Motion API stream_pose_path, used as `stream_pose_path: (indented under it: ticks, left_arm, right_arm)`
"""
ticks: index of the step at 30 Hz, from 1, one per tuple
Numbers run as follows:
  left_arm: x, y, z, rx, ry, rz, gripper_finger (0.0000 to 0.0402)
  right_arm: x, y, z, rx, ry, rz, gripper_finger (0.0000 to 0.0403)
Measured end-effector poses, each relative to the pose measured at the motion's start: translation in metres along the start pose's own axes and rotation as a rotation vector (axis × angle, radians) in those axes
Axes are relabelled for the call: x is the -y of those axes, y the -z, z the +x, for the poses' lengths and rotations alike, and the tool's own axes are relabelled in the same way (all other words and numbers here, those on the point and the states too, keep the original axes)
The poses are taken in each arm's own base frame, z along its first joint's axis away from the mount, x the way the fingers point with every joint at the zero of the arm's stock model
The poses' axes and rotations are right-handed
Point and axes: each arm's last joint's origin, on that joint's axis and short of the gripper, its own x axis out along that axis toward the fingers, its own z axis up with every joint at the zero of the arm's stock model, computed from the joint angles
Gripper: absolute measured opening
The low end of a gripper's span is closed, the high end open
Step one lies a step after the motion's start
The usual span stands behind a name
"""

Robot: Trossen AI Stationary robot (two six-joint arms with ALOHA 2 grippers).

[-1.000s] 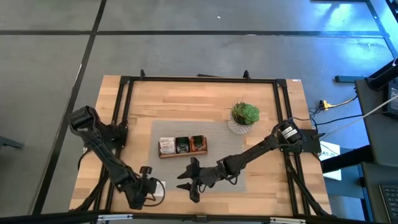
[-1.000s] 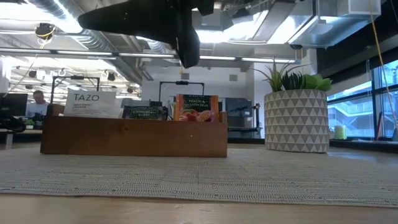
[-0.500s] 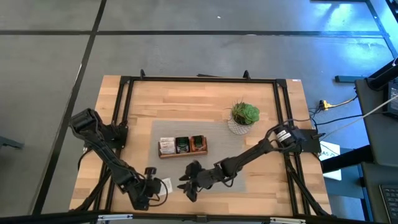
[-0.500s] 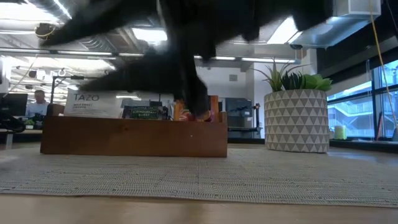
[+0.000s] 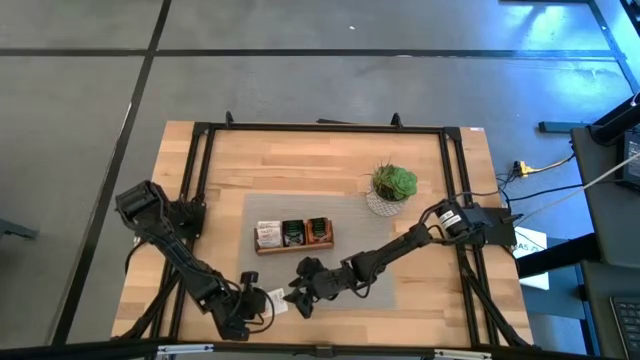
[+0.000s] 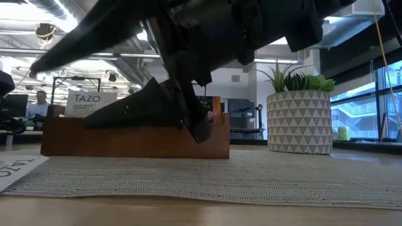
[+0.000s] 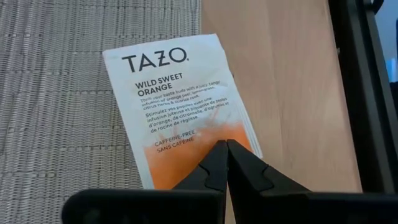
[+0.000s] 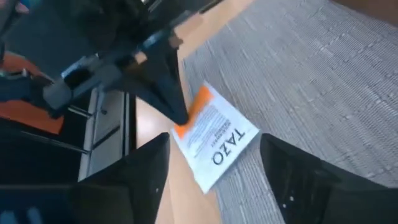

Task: Pick & Place Tea
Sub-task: Put the white tea bag into the left section of the wooden organizer

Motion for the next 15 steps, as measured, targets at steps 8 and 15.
stream_pose_path:
  ticks: [8, 15]
  left_arm:
    - [0.0014, -0.0006, 0.0002, 0.06, -0.026, -0.002, 0.0002]
    - [0.0012, -0.002, 0.001, 0.109, -0.049, -0.014, 0.0002]
  right_arm:
    - [-0.0031, -0.0012, -0.0003, 0.022, -0.024, 0.082, 0.0269]
    - [-0.0013, -0.0004, -0.0001, 0.013, -0.006, 0.114, 0.0251]
